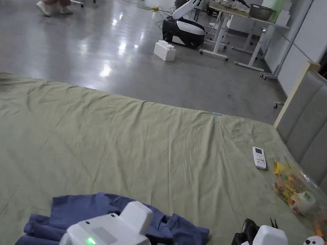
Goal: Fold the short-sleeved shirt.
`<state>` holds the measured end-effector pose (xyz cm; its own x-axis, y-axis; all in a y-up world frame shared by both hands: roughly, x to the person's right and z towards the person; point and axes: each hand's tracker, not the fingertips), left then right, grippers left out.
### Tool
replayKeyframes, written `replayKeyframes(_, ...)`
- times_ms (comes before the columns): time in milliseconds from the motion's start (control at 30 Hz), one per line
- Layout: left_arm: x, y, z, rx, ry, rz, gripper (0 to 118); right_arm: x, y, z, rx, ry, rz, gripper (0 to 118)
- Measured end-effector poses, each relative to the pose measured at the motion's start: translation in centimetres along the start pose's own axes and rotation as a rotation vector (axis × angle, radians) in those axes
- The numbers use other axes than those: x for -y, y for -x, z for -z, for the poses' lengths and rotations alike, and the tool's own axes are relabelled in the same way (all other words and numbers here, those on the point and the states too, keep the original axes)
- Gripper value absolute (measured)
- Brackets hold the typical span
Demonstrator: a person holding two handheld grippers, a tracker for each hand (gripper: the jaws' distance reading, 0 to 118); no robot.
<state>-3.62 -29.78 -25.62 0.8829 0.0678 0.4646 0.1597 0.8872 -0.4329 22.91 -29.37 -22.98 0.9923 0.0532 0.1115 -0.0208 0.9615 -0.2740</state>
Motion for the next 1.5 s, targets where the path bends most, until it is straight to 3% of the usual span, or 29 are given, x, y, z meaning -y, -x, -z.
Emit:
replayKeyframes(200,-1.1,5.7,-4.4,-0.305,-0.189,-0.07,83,-1.0,1.9,0.3,-0.014,-0.053,-0.012,0)
replayKeyframes(333,-1.3,9.1,-6.9,-0.451,-0.23,-0.111,42,-1.9,3.1,0.6,-0.039,-0.076,-0.001,0)
replayKeyframes(367,-1.4,9.8,-7.4,-0.476,-0.243,-0.121,23,-2.2,3.4,0.6,-0.042,-0.083,-0.003,0)
replayKeyframes(400,-1.5,10.4,-7.9,-0.496,-0.246,-0.128,14,-2.4,3.7,0.6,-0.05,-0.091,-0.005,0)
replayKeyframes(467,-1.4,11.5,-8.9,-0.49,-0.249,-0.129,5,-2.8,4.2,0.7,-0.06,-0.099,-0.011,0)
replayKeyframes(600,-1.4,12.3,-9.6,-0.549,-0.244,-0.087,2,-3.5,5.4,0.7,-0.067,-0.125,-0.03,0)
replayKeyframes(867,-0.7,14.4,-9.3,-0.615,-0.233,-0.164,2,-4.9,7.0,0.5,-0.088,-0.195,-0.065,0)
replayKeyframes(1200,3.7,22.9,-2.3,-0.497,0.184,-0.397,3,-3.6,6.9,2.0,-0.11,-0.146,-0.107,0)
replayKeyframes(1233,4.0,23.8,-1.4,-0.495,0.223,-0.402,7,-3.3,6.7,2.3,-0.11,-0.138,-0.106,0)
replayKeyframes(1367,4.6,25.0,1.9,-0.482,0.32,-0.421,81,-2.3,6.3,3.4,-0.103,-0.099,-0.111,0)
replayKeyframes(1500,5.2,25.7,4.9,-0.465,0.387,-0.443,84,-1.3,5.6,4.3,-0.088,-0.069,-0.123,0)
